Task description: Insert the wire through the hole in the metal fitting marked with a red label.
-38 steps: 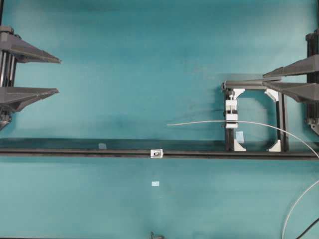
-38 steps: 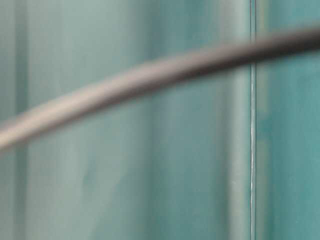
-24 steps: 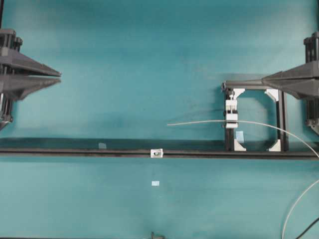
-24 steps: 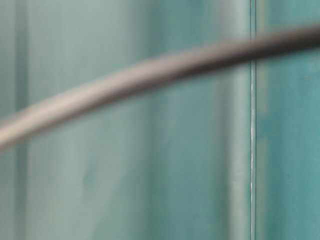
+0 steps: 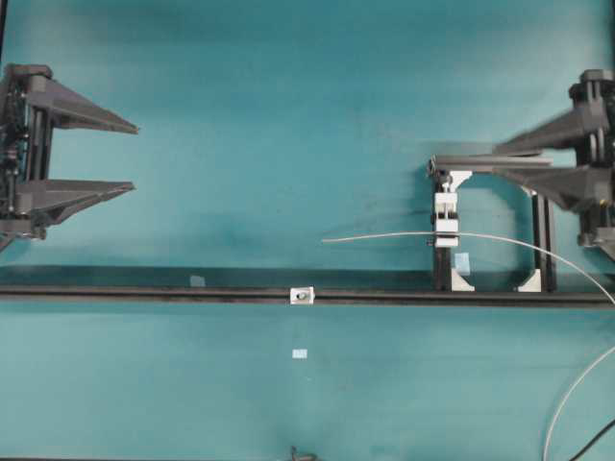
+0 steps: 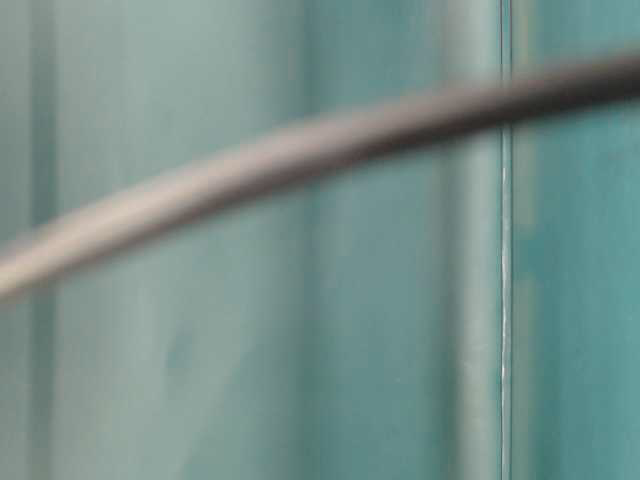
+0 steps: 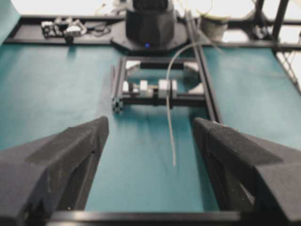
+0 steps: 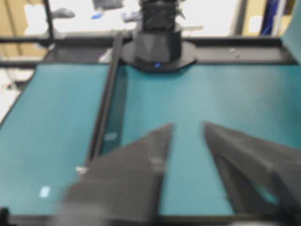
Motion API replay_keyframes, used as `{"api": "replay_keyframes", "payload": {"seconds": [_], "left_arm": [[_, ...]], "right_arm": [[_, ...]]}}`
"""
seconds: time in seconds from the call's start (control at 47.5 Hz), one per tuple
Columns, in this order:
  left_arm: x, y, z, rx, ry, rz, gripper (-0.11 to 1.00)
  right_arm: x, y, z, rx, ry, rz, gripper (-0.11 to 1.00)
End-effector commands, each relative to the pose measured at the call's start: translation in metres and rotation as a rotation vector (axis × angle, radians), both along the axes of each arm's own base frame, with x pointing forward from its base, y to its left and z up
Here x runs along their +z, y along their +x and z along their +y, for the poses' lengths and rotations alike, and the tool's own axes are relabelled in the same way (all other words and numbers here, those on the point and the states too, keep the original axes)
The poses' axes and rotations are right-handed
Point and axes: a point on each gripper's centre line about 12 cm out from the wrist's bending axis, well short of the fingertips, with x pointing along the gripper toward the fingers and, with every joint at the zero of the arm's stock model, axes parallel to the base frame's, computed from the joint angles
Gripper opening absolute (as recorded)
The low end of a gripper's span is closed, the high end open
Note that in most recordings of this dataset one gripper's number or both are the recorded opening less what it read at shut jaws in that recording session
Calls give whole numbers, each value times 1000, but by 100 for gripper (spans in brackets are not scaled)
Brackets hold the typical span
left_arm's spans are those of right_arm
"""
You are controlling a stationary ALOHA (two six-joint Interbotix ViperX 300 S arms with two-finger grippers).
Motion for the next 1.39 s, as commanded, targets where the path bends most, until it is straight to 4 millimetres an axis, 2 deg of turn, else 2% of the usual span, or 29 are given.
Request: {"api": "replay_keyframes", "payload": {"seconds": [0.0,0.063,0.147,0.316,0.421,0.653,0.801,0.969,1.096,1.37], "left_arm": [[7,6,1,3,9,-12,36],[4,9,0,1,19,2,39],[-3,13,0,0,32,28,45],[-16,23,1,0,38,72,67],[-26,28,1,0,40,92,74],[-41,29,1,4,41,102,74],[-50,24,1,5,40,96,74],[-54,21,1,5,39,105,74],[-57,25,2,6,39,122,74],[-86,38,2,8,33,249,74]], "right_arm": [[6,7,0,-2,2,-2,67],[3,11,0,-3,6,15,78],[-1,16,-1,-8,26,40,76],[-14,28,-2,-17,54,101,76],[-23,34,-2,-19,68,141,76],[-37,44,-1,-23,94,191,75],[-47,51,-2,-26,95,231,69],[-60,58,-1,-28,95,282,68],[-68,65,-1,-29,94,317,68],[-91,77,2,-21,88,399,68]]}}
